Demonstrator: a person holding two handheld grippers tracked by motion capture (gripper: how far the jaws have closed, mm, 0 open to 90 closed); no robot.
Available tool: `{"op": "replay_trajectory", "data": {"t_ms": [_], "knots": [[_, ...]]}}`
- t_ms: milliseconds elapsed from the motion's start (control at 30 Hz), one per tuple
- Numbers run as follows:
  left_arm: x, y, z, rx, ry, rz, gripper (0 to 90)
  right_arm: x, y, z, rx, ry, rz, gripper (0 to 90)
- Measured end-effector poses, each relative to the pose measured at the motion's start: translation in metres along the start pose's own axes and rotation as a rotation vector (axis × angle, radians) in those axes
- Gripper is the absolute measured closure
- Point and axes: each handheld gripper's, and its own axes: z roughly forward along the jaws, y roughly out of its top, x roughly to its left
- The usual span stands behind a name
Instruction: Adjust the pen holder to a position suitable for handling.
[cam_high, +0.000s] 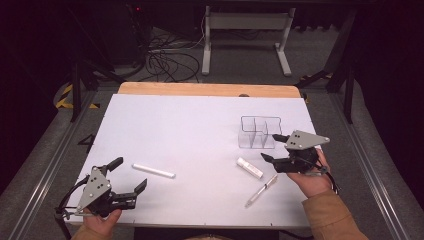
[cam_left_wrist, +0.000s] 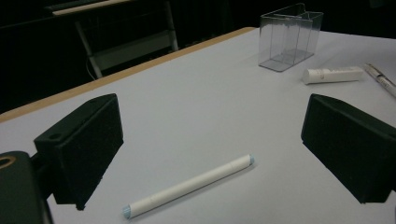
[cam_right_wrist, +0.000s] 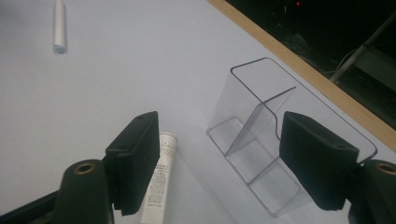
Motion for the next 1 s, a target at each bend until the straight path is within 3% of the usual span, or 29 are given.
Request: {"op": "replay_trajectory", "data": {"t_ms": [1000], "knots": [[-0.002, 0.001, 0.0, 0.007, 0.002, 0.019, 6.3, -0.028, 0.023, 0.021, 0.101, 0.034, -0.069, 35.3]]}}
